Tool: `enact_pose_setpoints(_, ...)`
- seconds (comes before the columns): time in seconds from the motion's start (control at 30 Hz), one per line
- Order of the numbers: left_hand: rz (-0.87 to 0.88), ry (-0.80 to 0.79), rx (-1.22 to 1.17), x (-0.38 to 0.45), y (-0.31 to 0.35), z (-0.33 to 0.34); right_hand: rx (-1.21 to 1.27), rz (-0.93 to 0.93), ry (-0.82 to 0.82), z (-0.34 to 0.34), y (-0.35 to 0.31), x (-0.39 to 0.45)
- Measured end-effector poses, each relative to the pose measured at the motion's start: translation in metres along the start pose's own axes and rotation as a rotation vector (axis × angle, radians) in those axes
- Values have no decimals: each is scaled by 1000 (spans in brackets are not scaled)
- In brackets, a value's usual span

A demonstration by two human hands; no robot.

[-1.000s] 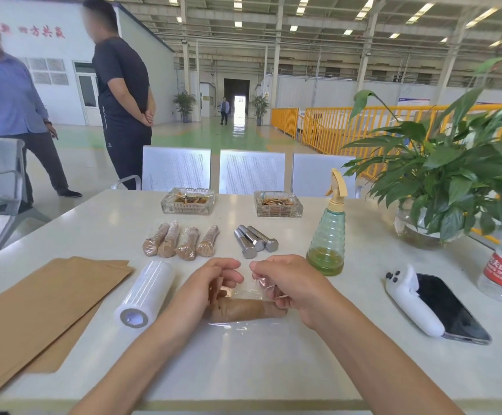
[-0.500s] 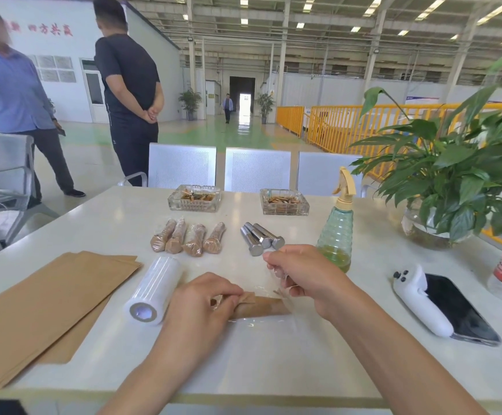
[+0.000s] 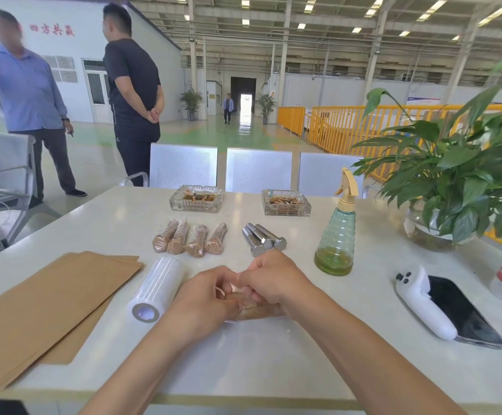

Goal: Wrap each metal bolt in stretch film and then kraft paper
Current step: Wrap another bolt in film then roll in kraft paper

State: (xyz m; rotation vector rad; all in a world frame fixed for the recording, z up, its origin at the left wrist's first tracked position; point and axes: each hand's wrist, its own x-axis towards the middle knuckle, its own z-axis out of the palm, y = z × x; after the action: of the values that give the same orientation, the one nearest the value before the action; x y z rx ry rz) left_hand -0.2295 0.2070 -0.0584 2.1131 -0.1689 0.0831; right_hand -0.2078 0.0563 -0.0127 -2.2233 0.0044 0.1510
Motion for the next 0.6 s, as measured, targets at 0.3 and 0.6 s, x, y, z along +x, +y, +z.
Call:
enact_pose_setpoints(0.3, -52, -2, -65, 0, -2, -2, -30, 66, -2, 14, -4, -2)
enact_pose_setpoints(0.6, -97, -97, -237, -12, 3, -25, 8, 34, -82, 12, 5, -4)
